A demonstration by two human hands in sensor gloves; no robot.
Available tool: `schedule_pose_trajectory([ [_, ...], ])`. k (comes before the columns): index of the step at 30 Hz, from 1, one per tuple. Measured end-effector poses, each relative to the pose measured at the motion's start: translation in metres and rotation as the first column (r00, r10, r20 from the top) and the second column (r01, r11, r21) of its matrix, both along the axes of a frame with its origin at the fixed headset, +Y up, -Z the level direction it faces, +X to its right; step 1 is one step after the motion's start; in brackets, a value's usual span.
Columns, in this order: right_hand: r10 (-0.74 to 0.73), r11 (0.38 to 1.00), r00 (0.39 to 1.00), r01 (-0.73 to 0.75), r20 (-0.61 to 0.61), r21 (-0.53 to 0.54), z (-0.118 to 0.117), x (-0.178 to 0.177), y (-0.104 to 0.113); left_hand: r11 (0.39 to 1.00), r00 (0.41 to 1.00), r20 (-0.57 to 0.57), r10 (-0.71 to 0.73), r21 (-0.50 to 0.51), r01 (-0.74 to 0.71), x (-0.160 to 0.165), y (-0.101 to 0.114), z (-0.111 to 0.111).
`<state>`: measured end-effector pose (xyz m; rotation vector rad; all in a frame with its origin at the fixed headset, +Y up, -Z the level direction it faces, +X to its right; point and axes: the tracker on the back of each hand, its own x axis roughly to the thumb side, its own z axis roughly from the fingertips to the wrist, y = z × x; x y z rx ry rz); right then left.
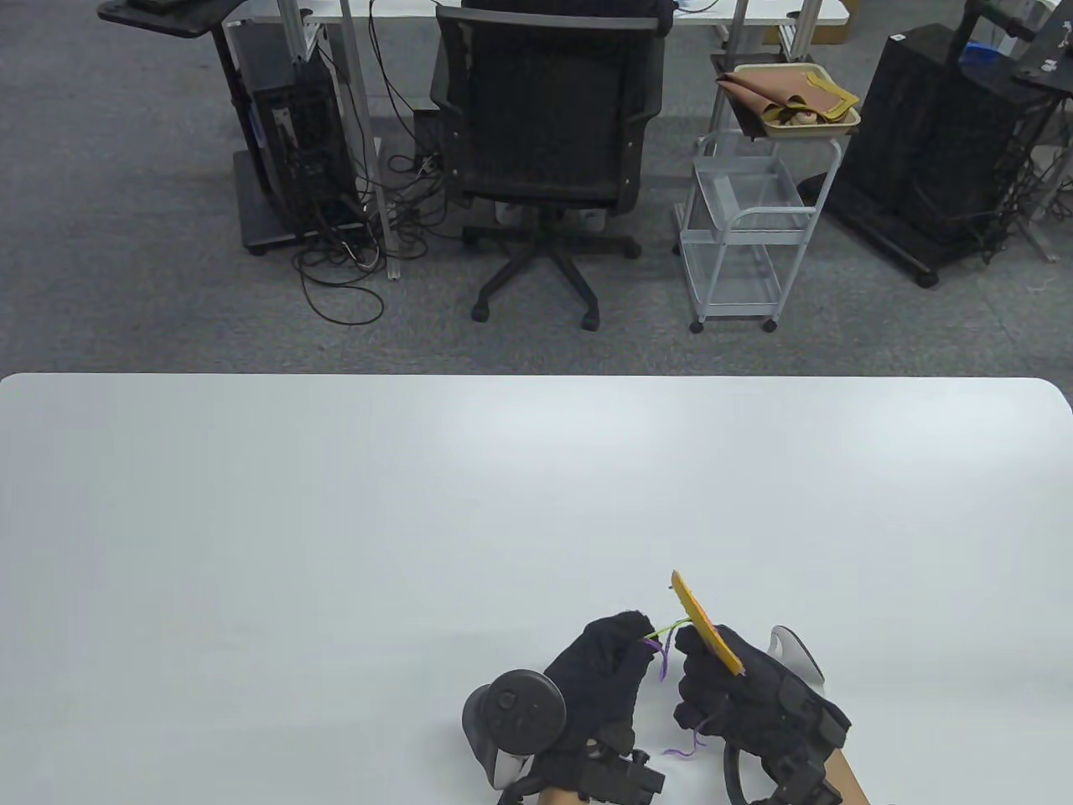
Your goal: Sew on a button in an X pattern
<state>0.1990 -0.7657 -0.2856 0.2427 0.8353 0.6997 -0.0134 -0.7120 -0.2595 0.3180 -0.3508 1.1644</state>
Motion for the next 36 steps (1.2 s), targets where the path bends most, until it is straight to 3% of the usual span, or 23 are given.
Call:
schedule_pose_trajectory([
  [13, 0.012, 1.0, 1.0, -0.012, -0.026, 0.002, 0.001, -0.004, -0.002, 0.996, 0.996, -0.062, -0.058, 0.07, 0.063, -0.002, 0.006, 0.005],
  [26, 0.015, 1.0, 1.0, -0.015, -0.021, 0.001, 0.001, -0.004, -0.001, 0.945, 0.95, -0.145, -0.276, 0.141, 0.296, 0.0, 0.016, 0.009],
  [36, 0.094, 0.995, 0.995, -0.093, -0.026, 0.033, 0.001, -0.003, -0.002, 0.947, 0.953, -0.142, -0.267, 0.145, 0.286, -0.002, 0.017, 0.009],
])
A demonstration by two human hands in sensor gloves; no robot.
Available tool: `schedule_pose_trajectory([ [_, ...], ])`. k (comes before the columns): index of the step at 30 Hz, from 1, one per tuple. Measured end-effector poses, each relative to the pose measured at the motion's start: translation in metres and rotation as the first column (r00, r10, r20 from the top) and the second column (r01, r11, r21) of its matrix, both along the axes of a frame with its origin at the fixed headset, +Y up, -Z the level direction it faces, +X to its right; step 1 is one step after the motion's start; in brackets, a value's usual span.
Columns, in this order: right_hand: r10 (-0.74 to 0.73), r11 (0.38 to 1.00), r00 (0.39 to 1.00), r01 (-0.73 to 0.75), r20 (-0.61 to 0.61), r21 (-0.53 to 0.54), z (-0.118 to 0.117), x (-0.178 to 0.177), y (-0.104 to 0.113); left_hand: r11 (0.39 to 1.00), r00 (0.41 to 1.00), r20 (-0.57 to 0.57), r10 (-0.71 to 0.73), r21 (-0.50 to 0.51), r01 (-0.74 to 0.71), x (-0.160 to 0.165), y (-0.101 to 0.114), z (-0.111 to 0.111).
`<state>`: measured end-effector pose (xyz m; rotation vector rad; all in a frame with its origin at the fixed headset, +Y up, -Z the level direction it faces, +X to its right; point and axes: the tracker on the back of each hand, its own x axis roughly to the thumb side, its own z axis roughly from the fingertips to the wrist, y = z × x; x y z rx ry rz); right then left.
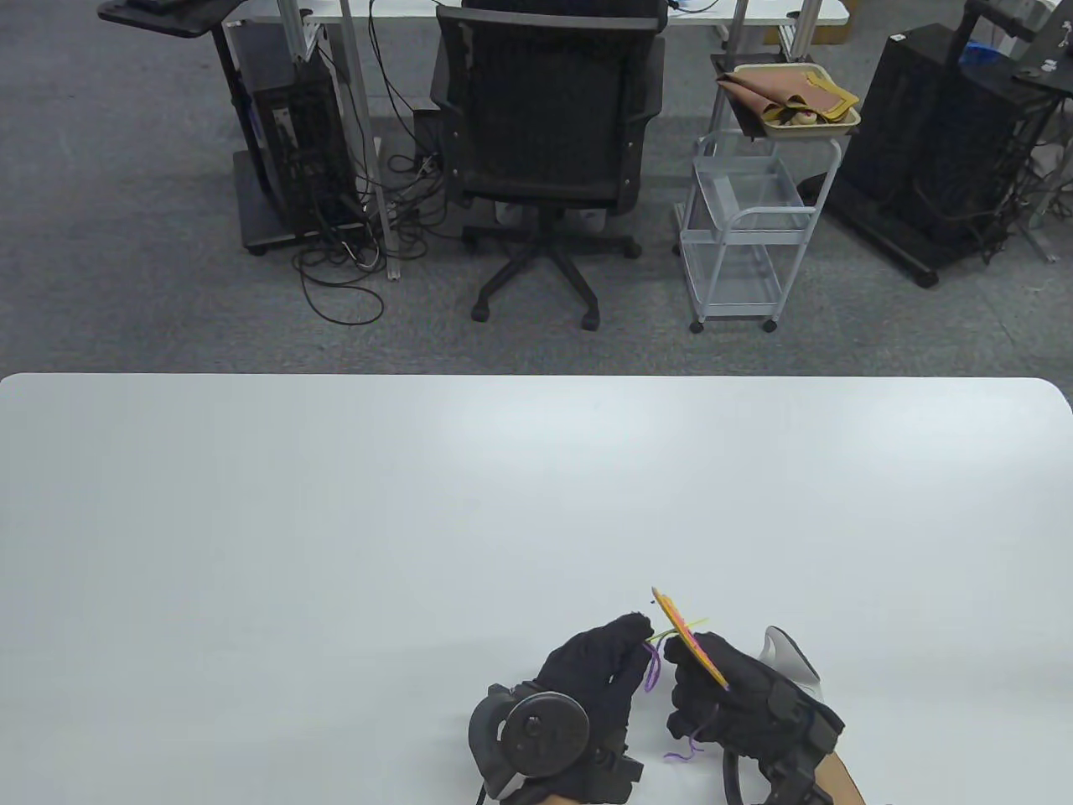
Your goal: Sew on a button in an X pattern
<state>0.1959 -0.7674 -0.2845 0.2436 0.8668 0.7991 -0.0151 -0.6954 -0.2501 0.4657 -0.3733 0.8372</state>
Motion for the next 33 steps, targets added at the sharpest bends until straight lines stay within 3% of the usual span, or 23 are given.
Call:
schedule_pose_trajectory([
  [13, 0.103, 0.993, 0.995, -0.103, 0.011, 0.051, -0.001, 0.0, -0.002, 0.999, 0.999, 0.039, 0.023, -0.039, -0.022, 0.002, -0.001, -0.001],
  [21, 0.153, 0.984, 0.988, -0.155, 0.024, 0.089, -0.003, 0.002, -0.001, 0.991, 0.991, 0.08, 0.109, -0.081, -0.102, 0.001, -0.004, -0.004],
  [29, 0.204, 0.969, 0.976, -0.212, 0.075, 0.124, -0.006, 0.01, 0.002, 0.954, 0.952, 0.175, 0.25, -0.212, -0.212, 0.0, -0.01, -0.011],
  [33, 0.244, 0.953, 0.963, -0.26, 0.117, 0.153, -0.008, 0.014, 0.005, 0.895, 0.893, 0.226, 0.39, -0.322, -0.31, -0.001, -0.016, -0.015],
])
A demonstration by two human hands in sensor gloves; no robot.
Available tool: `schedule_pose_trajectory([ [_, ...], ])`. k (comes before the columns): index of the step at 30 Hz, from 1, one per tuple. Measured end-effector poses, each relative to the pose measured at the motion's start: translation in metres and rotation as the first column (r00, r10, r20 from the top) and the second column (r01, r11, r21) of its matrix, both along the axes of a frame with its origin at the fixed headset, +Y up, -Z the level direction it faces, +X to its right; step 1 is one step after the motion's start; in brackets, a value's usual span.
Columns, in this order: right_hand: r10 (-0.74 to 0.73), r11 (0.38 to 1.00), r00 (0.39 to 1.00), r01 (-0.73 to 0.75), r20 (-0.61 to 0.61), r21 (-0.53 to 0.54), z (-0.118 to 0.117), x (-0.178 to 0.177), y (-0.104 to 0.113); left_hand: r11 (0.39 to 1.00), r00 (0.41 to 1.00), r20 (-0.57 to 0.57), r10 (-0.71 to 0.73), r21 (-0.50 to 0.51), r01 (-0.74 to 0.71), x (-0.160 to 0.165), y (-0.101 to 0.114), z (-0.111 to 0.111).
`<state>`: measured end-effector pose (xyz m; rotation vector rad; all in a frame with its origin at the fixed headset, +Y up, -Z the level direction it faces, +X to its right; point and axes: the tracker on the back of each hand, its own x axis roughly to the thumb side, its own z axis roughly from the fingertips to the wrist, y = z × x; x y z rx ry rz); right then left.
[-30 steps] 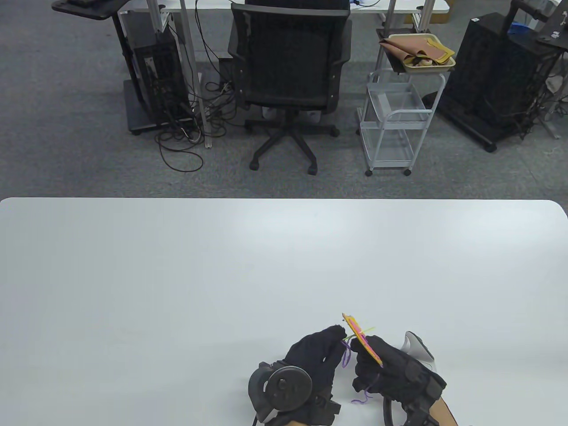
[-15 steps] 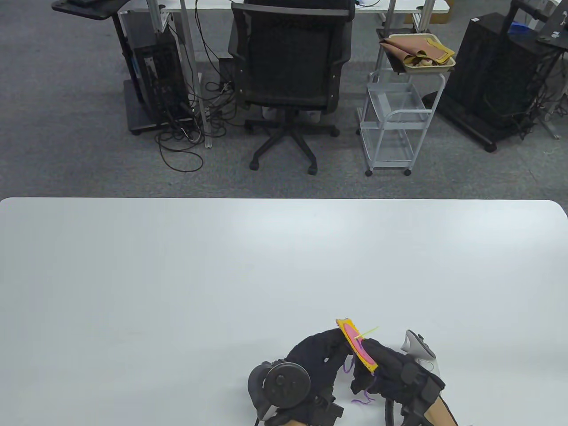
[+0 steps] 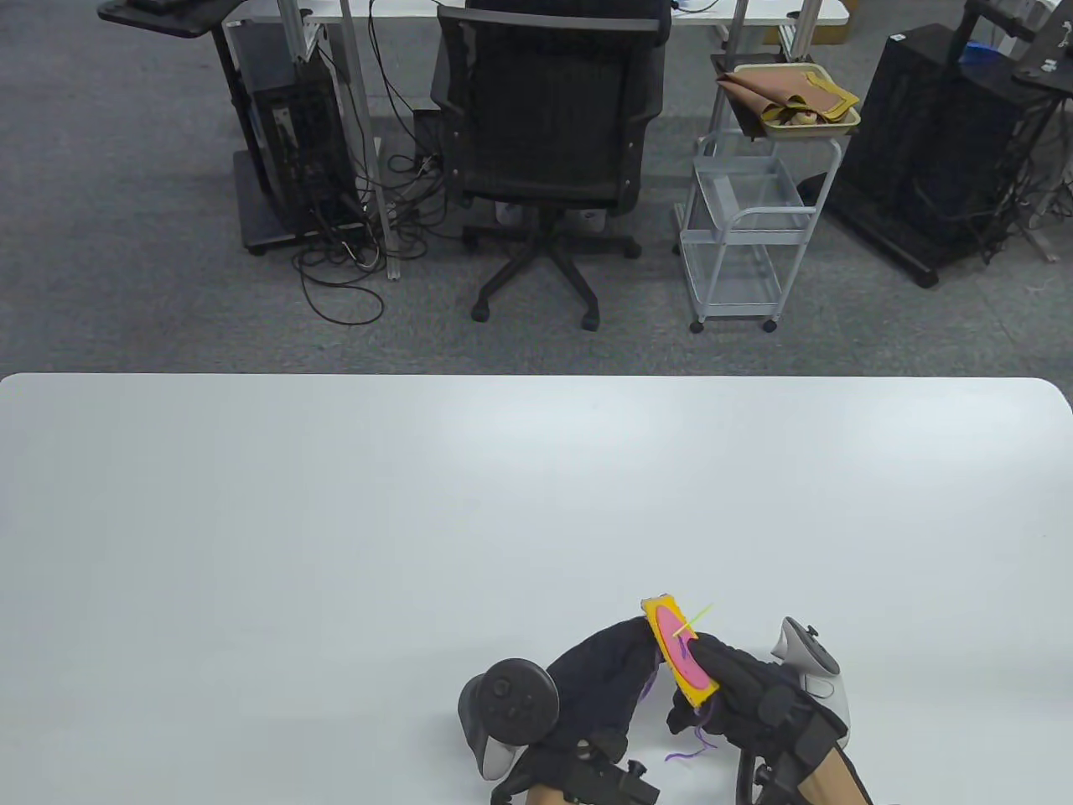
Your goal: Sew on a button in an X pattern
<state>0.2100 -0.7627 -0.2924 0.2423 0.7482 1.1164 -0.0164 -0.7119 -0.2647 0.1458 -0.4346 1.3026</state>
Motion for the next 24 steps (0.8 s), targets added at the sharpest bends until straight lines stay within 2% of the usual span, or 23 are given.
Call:
schedule_pose_trajectory([
  [8, 0.153, 0.976, 0.976, -0.173, 0.154, 0.129, -0.002, 0.009, 0.008, 0.977, 0.986, 0.07, 0.151, -0.163, -0.137, -0.005, -0.011, -0.004],
  [15, 0.291, 0.899, 0.916, -0.36, 0.275, 0.249, 0.001, 0.008, 0.016, 0.968, 0.993, 0.025, 0.114, -0.227, -0.106, -0.005, -0.016, -0.005],
  [24, 0.382, 0.81, 0.843, -0.503, 0.378, 0.302, 0.006, 0.006, 0.023, 0.953, 0.991, 0.016, 0.135, -0.274, -0.126, -0.004, -0.021, -0.007],
])
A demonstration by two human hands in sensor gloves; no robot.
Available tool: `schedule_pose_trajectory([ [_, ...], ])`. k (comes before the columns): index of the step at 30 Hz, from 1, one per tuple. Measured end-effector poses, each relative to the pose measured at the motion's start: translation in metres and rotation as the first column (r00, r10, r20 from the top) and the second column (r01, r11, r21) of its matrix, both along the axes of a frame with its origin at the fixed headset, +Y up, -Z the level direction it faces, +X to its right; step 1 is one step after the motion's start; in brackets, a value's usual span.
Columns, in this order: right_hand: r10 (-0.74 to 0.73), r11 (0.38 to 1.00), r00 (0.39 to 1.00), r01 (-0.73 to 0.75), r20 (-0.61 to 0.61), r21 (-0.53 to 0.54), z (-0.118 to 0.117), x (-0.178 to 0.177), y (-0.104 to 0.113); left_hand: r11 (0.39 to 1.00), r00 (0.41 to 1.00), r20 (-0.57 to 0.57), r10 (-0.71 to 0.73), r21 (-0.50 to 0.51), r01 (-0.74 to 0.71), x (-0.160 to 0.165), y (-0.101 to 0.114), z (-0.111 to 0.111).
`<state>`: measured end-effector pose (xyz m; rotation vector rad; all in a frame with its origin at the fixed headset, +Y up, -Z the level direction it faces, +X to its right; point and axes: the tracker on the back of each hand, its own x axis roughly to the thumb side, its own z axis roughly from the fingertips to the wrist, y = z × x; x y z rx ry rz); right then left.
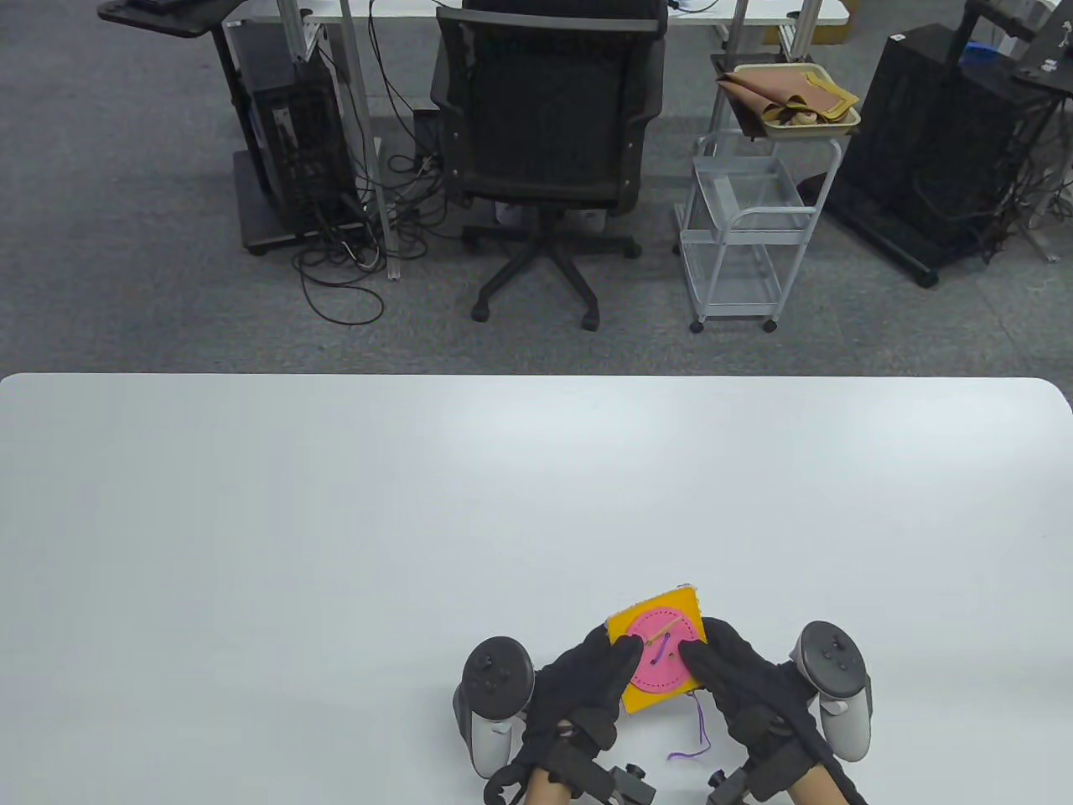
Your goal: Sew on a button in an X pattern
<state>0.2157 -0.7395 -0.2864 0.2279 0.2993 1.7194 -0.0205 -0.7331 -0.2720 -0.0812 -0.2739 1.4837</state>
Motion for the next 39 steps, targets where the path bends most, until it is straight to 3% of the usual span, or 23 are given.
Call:
schedule_pose_trajectory([
  [7, 0.063, 0.998, 0.997, -0.063, 0.049, 0.015, 0.003, -0.001, 0.0, 0.999, 0.996, -0.079, -0.039, 0.007, 0.04, 0.0, -0.003, 0.0],
  [12, 0.096, 0.99, 0.979, -0.113, 0.179, 0.084, 0.009, 0.004, 0.008, 1.0, 0.991, -0.133, -0.026, -0.001, 0.026, -0.004, -0.005, 0.0],
  [15, 0.108, 0.978, 0.977, -0.138, 0.184, 0.157, 0.013, 0.001, 0.015, 0.999, 0.992, -0.124, -0.032, -0.009, 0.031, -0.002, -0.005, 0.0],
  [22, 0.213, 0.942, 0.958, -0.254, 0.194, 0.218, 0.019, -0.013, 0.014, 0.998, 0.993, -0.097, -0.064, -0.007, 0.064, 0.006, -0.005, 0.002],
  [31, 0.218, 0.943, 0.965, -0.247, 0.147, 0.225, 0.02, -0.018, 0.013, 0.993, 0.992, -0.031, -0.122, -0.003, 0.122, 0.018, -0.006, 0.003],
  [39, 0.208, 0.95, 0.962, -0.242, 0.178, 0.197, 0.017, -0.011, 0.014, 0.984, 0.984, -0.029, -0.176, 0.02, 0.176, 0.024, -0.005, 0.004],
])
